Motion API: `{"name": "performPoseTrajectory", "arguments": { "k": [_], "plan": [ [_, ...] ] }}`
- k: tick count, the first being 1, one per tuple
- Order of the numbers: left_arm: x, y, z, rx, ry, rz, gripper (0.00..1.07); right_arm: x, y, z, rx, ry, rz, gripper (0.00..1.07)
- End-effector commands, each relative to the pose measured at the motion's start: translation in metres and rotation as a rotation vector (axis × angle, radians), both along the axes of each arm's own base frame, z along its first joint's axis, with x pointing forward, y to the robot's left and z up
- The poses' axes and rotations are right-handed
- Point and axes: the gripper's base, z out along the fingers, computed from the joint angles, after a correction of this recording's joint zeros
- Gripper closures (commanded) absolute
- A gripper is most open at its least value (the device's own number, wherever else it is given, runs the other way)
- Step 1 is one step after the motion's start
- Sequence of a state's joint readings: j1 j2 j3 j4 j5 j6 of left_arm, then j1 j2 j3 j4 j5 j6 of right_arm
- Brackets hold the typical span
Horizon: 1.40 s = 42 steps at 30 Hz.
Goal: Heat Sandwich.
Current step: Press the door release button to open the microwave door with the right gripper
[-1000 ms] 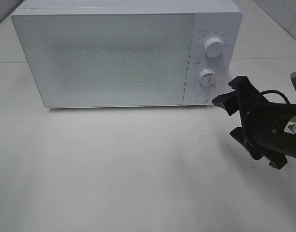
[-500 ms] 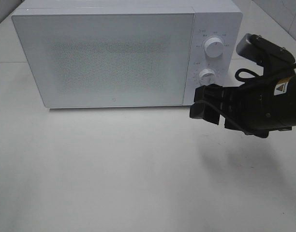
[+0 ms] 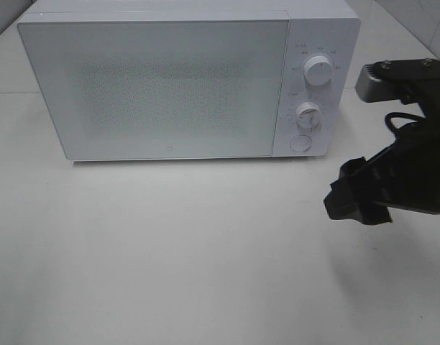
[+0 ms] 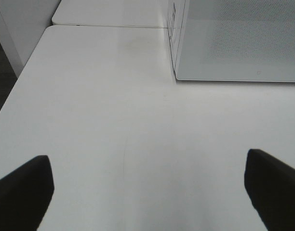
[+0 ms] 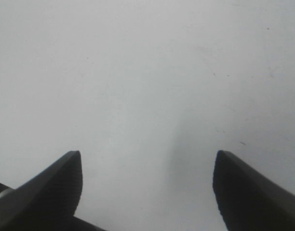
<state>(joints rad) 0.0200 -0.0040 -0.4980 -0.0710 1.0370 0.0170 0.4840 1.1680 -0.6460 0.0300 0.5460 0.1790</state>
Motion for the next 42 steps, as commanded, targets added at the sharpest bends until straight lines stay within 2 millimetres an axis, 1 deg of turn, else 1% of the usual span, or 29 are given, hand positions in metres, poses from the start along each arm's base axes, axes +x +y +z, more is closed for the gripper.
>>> {"name": "performPoseTrajectory", "arguments": {
  "k": [1, 4, 5, 7, 8, 9, 10, 11, 12, 13, 14, 16, 17, 18, 19, 24, 25, 28, 30, 31, 34, 35, 37, 39, 41, 42],
  "plan": [
    [-0.004, 0.0, 0.0, -0.002, -0.026, 0.002, 0.05, -0.013, -0.012, 0.015, -0.06, -0.023, 0.029, 0.33],
    [-0.004, 0.0, 0.0, -0.002, -0.026, 0.002, 0.05, -0.031, -0.024, 0.029, -0.085, -0.027, 0.031, 0.33],
    [-0.004, 0.0, 0.0, -0.002, -0.026, 0.002, 0.05, -0.031, -0.024, 0.029, -0.085, -0.027, 0.031, 0.33],
    [-0.004, 0.0, 0.0, -0.002, -0.026, 0.002, 0.05, -0.04, -0.03, 0.034, -0.096, -0.036, 0.031, 0.33],
    [-0.004, 0.0, 0.0, -0.002, -0.026, 0.002, 0.05, -0.05, -0.036, 0.041, -0.101, -0.051, 0.029, 0.33],
    [-0.004, 0.0, 0.0, -0.002, -0.026, 0.002, 0.05, -0.055, -0.039, 0.044, -0.103, -0.059, 0.027, 0.33],
    [-0.004, 0.0, 0.0, -0.002, -0.026, 0.002, 0.05, -0.055, -0.039, 0.044, -0.103, -0.059, 0.027, 0.33],
    [-0.004, 0.0, 0.0, -0.002, -0.026, 0.002, 0.05, -0.06, -0.042, 0.046, -0.102, -0.066, 0.025, 0.33],
    [-0.004, 0.0, 0.0, -0.002, -0.026, 0.002, 0.05, -0.072, -0.049, 0.052, -0.089, -0.097, 0.021, 0.33],
    [-0.004, 0.0, 0.0, -0.002, -0.026, 0.002, 0.05, -0.077, -0.051, 0.055, -0.082, -0.11, 0.019, 0.33],
    [-0.004, 0.0, 0.0, -0.002, -0.026, 0.002, 0.05, -0.077, -0.051, 0.055, -0.082, -0.11, 0.019, 0.33],
    [-0.004, 0.0, 0.0, -0.002, -0.026, 0.002, 0.05, -0.088, -0.057, 0.06, -0.067, -0.141, 0.014, 0.33],
    [-0.004, 0.0, 0.0, -0.002, -0.026, 0.002, 0.05, -0.1, -0.063, 0.064, -0.051, -0.163, 0.009, 0.33],
    [-0.004, 0.0, 0.0, -0.002, -0.026, 0.002, 0.05, -0.105, -0.066, 0.065, -0.048, -0.169, 0.006, 0.33],
    [-0.004, 0.0, 0.0, -0.002, -0.026, 0.002, 0.05, -0.105, -0.066, 0.065, -0.048, -0.169, 0.006, 0.33],
    [-0.004, 0.0, 0.0, -0.002, -0.026, 0.002, 0.05, -0.13, -0.079, 0.071, -0.012, -0.235, -0.006, 0.33],
    [-0.004, 0.0, 0.0, -0.002, -0.026, 0.002, 0.05, -0.13, -0.079, 0.071, -0.012, -0.235, -0.006, 0.33],
    [-0.004, 0.0, 0.0, -0.002, -0.026, 0.002, 0.05, -0.143, -0.086, 0.074, 0.014, -0.287, -0.04, 0.33],
    [-0.004, 0.0, 0.0, -0.002, -0.026, 0.002, 0.05, -0.146, -0.089, 0.074, 0.014, -0.299, -0.062, 0.33],
    [-0.004, 0.0, 0.0, -0.002, -0.026, 0.002, 0.05, -0.153, -0.093, 0.074, 0.012, -0.324, -0.106, 0.33],
    [-0.004, 0.0, 0.0, -0.002, -0.026, 0.002, 0.05, -0.164, -0.099, 0.074, 0.0, -0.382, -0.154, 0.33],
    [-0.004, 0.0, 0.0, -0.002, -0.026, 0.002, 0.05, -0.164, -0.099, 0.074, 0.0, -0.382, -0.154, 0.33],
    [-0.004, 0.0, 0.0, -0.002, -0.026, 0.002, 0.05, -0.172, -0.102, 0.067, -0.022, -0.42, -0.176, 0.33],
    [-0.004, 0.0, 0.0, -0.002, -0.026, 0.002, 0.05, -0.177, -0.103, 0.059, -0.021, -0.434, -0.199, 0.33],
    [-0.004, 0.0, 0.0, -0.002, -0.026, 0.002, 0.05, -0.179, -0.103, 0.056, -0.018, -0.441, -0.211, 0.33],
    [-0.004, 0.0, 0.0, -0.002, -0.026, 0.002, 0.05, -0.184, -0.103, 0.048, -0.007, -0.463, -0.231, 0.33]
  ]
}}
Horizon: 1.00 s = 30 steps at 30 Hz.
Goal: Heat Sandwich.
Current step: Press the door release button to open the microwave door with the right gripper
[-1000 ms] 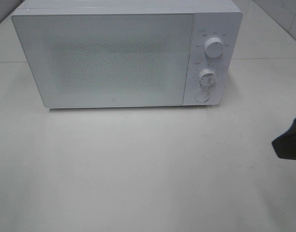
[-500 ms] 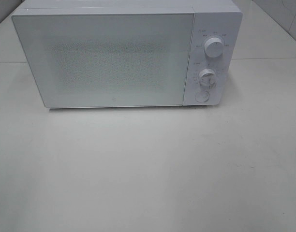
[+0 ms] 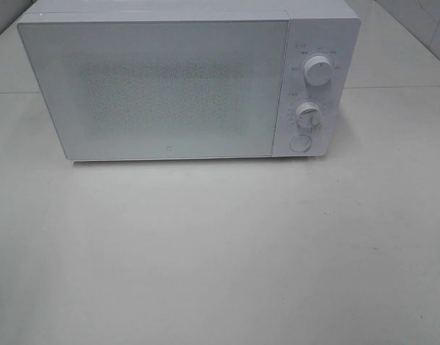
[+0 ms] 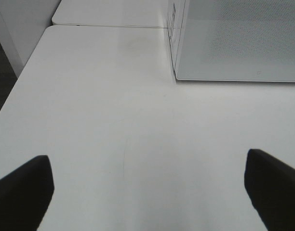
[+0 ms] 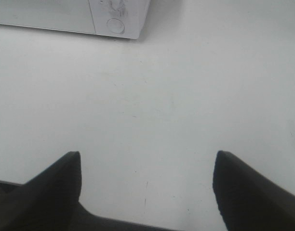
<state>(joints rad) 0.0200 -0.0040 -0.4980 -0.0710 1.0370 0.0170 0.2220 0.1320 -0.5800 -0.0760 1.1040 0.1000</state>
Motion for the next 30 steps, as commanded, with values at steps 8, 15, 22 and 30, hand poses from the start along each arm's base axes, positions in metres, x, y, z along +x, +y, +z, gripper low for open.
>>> {"name": "performPoseTrajectory", "arguments": {
  "k": [8, 15, 22, 30],
  "plan": [
    [-0.003, 0.0, 0.0, -0.002, -0.024, 0.002, 0.05, -0.015, -0.001, -0.017, 0.013, -0.15, -0.095, 0.33],
    [-0.003, 0.0, 0.0, -0.002, -0.024, 0.002, 0.05, -0.015, -0.001, -0.017, 0.013, -0.15, -0.095, 0.33],
    [-0.003, 0.0, 0.0, -0.002, -0.024, 0.002, 0.05, -0.015, -0.001, -0.016, 0.013, -0.151, -0.095, 0.33],
    [-0.003, 0.0, 0.0, -0.002, -0.024, 0.002, 0.05, -0.014, -0.001, -0.001, 0.021, -0.213, -0.092, 0.33]
  ]
}}
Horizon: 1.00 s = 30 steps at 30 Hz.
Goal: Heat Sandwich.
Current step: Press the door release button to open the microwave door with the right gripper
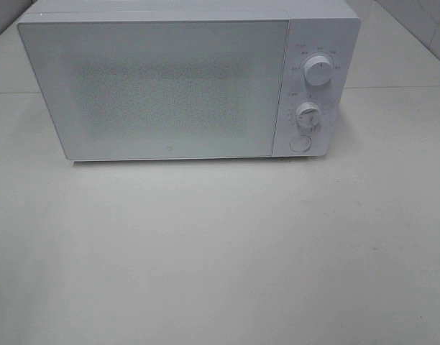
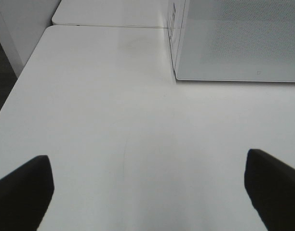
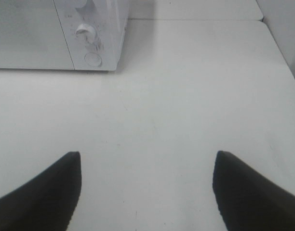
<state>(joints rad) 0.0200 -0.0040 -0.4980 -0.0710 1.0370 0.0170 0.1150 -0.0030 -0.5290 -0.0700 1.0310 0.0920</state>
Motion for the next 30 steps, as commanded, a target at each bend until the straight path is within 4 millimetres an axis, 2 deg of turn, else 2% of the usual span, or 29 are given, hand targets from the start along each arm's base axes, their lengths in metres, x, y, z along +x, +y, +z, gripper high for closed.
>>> {"name": "performPoseTrajectory", "arguments": {
  "k": [1, 5, 16, 18, 21, 30],
  "plan": [
    [-0.003, 0.0, 0.0, -0.002, -0.024, 0.002, 0.05, 0.005, 0.001, 0.012, -0.004, -0.065, 0.003, 0.33],
    [-0.003, 0.0, 0.0, -0.002, -0.024, 0.002, 0.05, 0.015, 0.002, 0.016, -0.005, -0.069, 0.006, 0.33],
    [-0.003, 0.0, 0.0, -0.002, -0.024, 0.002, 0.05, 0.063, 0.008, 0.03, 0.0, -0.116, 0.02, 0.33],
    [-0.003, 0.0, 0.0, -0.002, -0.024, 0.002, 0.05, 0.066, 0.009, 0.03, -0.001, -0.115, 0.021, 0.33],
    [-0.003, 0.0, 0.0, -0.002, -0.024, 0.002, 0.05, 0.083, 0.011, 0.031, -0.004, -0.103, 0.025, 0.33],
    [-0.003, 0.0, 0.0, -0.002, -0.024, 0.002, 0.05, 0.114, 0.015, 0.029, -0.007, -0.086, 0.034, 0.33]
  ]
}}
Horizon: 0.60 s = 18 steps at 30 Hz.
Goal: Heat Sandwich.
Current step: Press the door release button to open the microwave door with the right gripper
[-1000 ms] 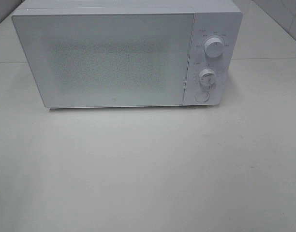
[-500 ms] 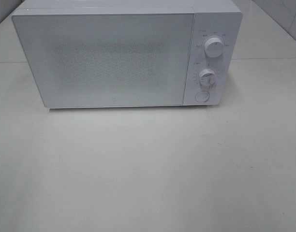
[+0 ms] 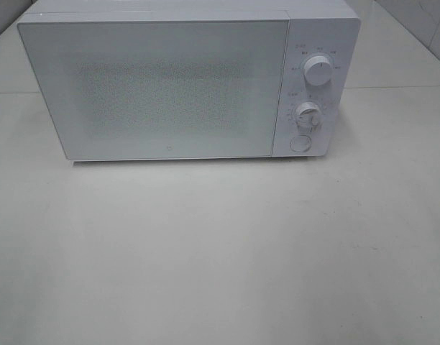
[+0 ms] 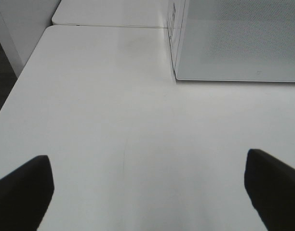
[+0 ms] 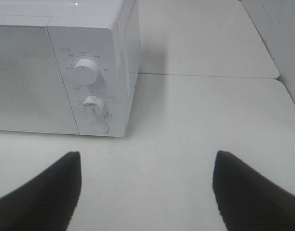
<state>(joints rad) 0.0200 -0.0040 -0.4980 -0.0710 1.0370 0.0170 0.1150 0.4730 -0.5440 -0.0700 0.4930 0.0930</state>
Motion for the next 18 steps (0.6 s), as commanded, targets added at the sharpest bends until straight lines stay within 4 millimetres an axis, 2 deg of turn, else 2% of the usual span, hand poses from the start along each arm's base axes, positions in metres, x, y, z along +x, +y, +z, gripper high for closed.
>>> {"name": "performPoseTrajectory", "arguments": {
  "k": [1, 12, 18],
  "plan": [
    [-0.003, 0.0, 0.0, -0.002, -0.024, 0.002, 0.05, 0.018, 0.002, -0.001, -0.003, -0.008, 0.002, 0.33],
    [-0.003, 0.0, 0.0, -0.002, -0.024, 0.002, 0.05, 0.054, 0.007, -0.008, -0.002, -0.014, 0.014, 0.33],
    [-0.003, 0.0, 0.0, -0.002, -0.024, 0.002, 0.05, 0.077, 0.01, -0.013, -0.06, -0.079, 0.043, 0.33]
  ]
}}
